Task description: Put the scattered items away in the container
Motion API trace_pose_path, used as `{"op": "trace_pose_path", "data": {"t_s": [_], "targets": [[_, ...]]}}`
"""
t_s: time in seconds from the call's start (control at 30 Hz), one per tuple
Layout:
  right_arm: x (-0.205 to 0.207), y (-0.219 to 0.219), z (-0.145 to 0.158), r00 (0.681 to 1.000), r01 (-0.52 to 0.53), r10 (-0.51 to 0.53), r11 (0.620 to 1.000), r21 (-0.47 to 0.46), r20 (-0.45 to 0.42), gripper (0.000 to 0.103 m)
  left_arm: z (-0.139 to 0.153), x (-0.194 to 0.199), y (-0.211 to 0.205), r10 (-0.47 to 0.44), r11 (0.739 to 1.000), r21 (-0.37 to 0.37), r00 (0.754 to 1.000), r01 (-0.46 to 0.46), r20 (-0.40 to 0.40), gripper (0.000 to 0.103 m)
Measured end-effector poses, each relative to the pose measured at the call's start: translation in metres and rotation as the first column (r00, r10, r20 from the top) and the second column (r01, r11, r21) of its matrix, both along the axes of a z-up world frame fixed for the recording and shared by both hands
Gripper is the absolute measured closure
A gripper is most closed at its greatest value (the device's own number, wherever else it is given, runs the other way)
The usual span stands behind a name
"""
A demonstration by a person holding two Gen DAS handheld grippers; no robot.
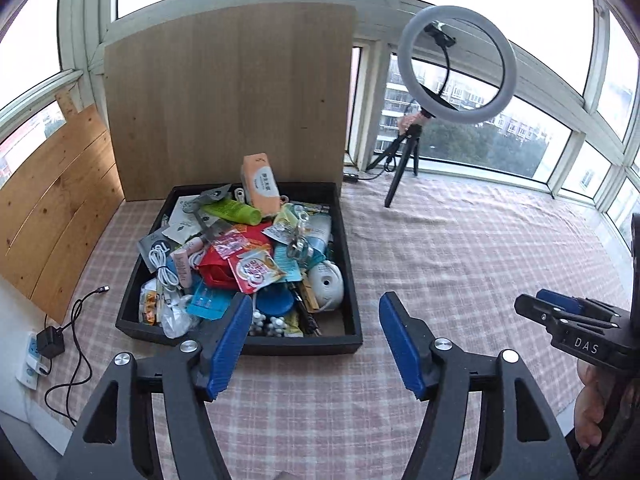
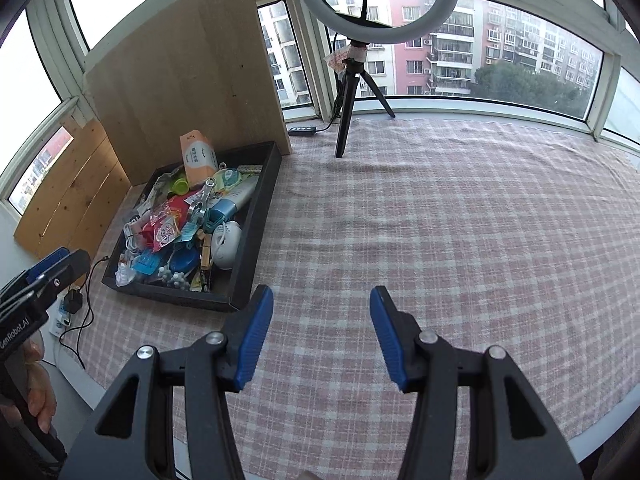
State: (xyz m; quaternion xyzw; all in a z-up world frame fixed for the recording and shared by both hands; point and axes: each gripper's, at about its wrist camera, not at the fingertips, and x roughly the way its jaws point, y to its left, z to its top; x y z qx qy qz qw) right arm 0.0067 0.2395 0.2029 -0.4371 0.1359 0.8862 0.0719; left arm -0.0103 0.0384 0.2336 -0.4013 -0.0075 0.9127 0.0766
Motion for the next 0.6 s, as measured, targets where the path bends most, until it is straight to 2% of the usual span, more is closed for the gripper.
{"op": "trace_pose_path", "data": {"t_s": [0.1,0.2,0.37,0.6], "targets": [[0.018,0.0,0.007,0.999,0.032,-0.031,0.999,0.025,-0.031,0.053,-0.001,0.013,0.02,-0.021,1.0,0.017,1.0,0.021,0.004,0.034],[0.033,0.001,0.013,0.997,0.062,-0.059,0.996,0.059,-0.056,0.053,-0.003,0.023,0.039,-0.072,0.997,0.038,0.997,0.072,0.014,0.033],[0.047,-0.001,0.02,0.995,0.076,-0.067,0.991,0.11,-0.077,0.053,-0.003,0.035,0.062,-0.084,0.996,0.025,0.996,0.084,0.001,0.031],[0.055,0.0,0.019,0.994,0.081,-0.072,0.991,0.111,-0.08,0.052,-0.004,0.042,0.077,-0.109,0.994,0.023,0.994,0.109,0.015,0.03]]}}
